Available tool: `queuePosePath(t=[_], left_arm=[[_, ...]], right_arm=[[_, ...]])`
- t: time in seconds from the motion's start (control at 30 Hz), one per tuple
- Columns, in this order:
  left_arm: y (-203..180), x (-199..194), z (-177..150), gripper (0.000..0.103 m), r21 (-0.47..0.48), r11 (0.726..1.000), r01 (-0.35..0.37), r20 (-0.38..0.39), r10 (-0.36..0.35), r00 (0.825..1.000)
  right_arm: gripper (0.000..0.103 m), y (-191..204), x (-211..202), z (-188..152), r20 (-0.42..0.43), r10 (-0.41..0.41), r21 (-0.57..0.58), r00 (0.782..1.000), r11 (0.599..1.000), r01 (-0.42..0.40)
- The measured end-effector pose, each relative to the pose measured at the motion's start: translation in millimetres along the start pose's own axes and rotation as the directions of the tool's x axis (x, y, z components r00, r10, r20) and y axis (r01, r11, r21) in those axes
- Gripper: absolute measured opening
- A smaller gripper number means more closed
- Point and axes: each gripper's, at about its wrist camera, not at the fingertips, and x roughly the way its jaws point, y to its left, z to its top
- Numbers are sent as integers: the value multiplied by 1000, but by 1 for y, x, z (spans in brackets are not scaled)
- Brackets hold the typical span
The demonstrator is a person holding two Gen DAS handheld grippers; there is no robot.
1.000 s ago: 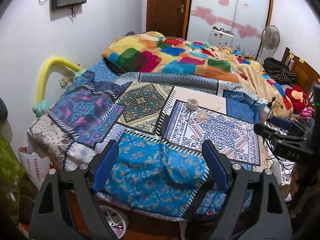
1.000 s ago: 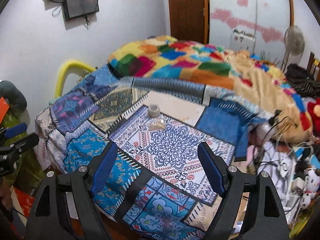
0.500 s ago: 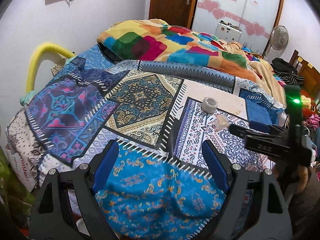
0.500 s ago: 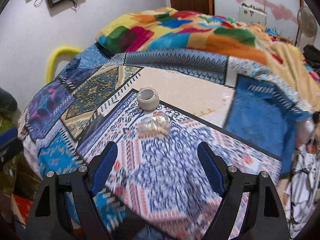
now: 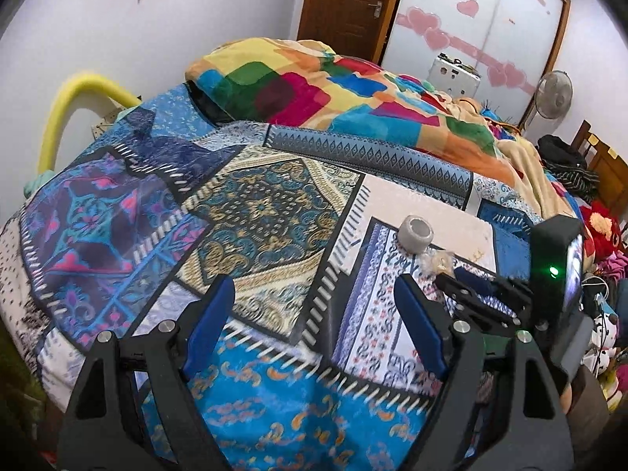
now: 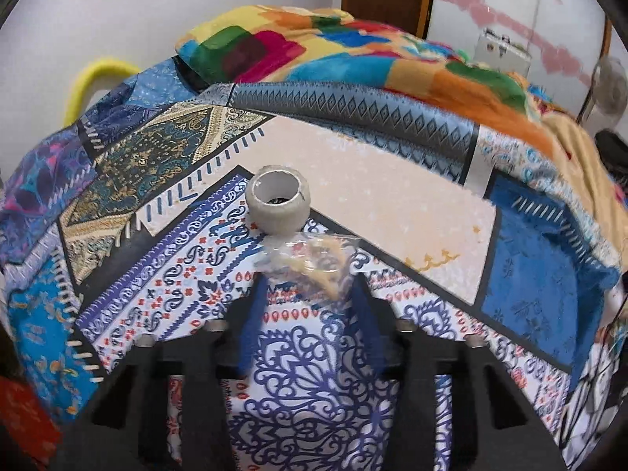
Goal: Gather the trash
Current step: 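Close left gripper on clear tape roll while right gripper closes on plastic bag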
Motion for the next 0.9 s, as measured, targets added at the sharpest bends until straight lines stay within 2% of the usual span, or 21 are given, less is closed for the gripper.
queuePosePath(t=[0.07, 0.23, 0.5, 0.67, 0.73, 0.77, 0.83, 0.87, 0.9], left_arm=[[-10, 9, 4, 82, 25, 1000, 2, -8, -2, 1000], [-36, 33, 13, 82, 91, 995, 32, -42, -28, 999], [-77, 81, 27, 82, 117, 986, 118, -131, -102, 986], [-97, 114, 34, 81, 149, 985, 88, -141, -67, 988], [-100, 127, 35, 67, 149, 986, 71, -152, -49, 987], [-101, 132, 36, 64, 146, 987, 75, -162, -51, 986], [-101, 141, 34, 44, 136, 987, 88, -185, -62, 981], [-103, 139, 34, 36, 147, 986, 84, -170, -58, 984], [-106, 137, 33, 37, 172, 982, 78, -161, -50, 986]], right_arm=[[14, -8, -1, -1, 2, 39, 27, 999, 999, -39], [10, -34, 0, 2, 11, 101, 129, 995, 986, -102], [9, -70, -21, -2, 77, 76, 192, 994, 977, -89], [9, -86, -32, -5, 113, 54, 220, 992, 972, -78], [9, -91, -33, -6, 122, 51, 234, 991, 969, -78], [9, -93, -33, -6, 125, 49, 239, 991, 968, -78], [9, -95, -33, -7, 126, 50, 245, 991, 966, -80], [9, -95, -32, -7, 123, 51, 247, 991, 966, -81], [9, -96, -32, -8, 121, 52, 247, 991, 966, -81]])
